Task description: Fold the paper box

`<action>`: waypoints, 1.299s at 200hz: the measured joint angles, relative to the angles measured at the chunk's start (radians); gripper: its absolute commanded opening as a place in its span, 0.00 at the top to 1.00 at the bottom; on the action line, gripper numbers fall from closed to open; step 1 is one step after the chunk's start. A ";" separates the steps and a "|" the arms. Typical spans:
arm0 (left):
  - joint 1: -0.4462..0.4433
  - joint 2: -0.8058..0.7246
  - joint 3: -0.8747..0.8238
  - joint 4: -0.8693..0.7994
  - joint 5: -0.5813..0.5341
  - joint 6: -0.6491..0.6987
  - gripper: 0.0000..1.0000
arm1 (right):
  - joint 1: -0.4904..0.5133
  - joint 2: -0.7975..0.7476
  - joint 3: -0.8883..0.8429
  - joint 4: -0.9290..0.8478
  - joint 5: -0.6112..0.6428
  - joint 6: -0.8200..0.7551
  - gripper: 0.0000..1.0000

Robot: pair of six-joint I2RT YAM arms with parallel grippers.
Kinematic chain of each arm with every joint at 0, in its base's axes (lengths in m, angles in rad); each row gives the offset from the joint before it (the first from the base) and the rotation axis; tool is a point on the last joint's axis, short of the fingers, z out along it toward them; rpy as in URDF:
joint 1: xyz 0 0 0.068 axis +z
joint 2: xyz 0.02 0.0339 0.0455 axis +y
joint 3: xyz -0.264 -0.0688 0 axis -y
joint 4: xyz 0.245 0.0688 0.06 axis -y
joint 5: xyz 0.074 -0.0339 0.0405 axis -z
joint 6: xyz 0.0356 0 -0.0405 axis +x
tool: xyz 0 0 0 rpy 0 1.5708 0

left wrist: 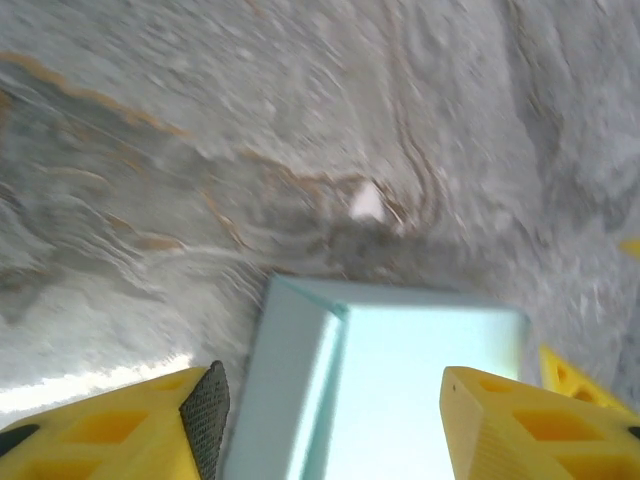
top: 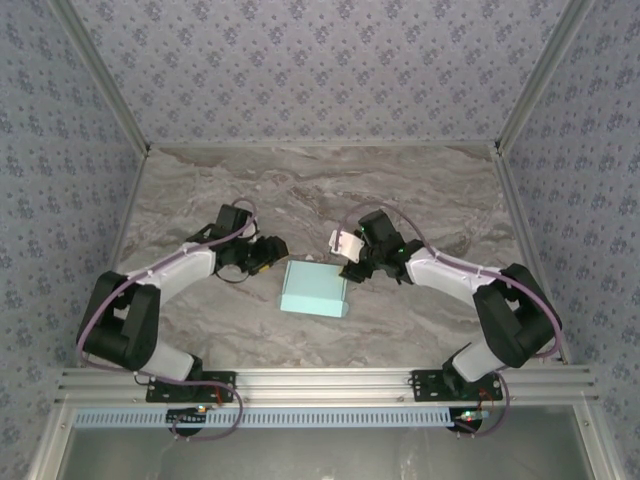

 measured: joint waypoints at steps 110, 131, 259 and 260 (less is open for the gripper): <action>-0.091 -0.061 -0.152 -0.037 -0.105 0.103 0.43 | 0.058 0.059 0.006 -0.040 -0.113 -0.092 0.30; -0.092 -0.042 -0.152 0.005 -0.095 0.100 0.46 | 0.018 0.036 -0.010 -0.015 -0.095 -0.076 0.29; -0.019 0.147 -0.119 0.228 0.164 -0.003 0.55 | -0.164 -0.267 -0.132 0.100 -0.316 0.880 0.27; -0.019 0.148 -0.119 0.229 0.165 -0.003 0.55 | -0.165 -0.267 -0.137 0.102 -0.313 0.897 0.27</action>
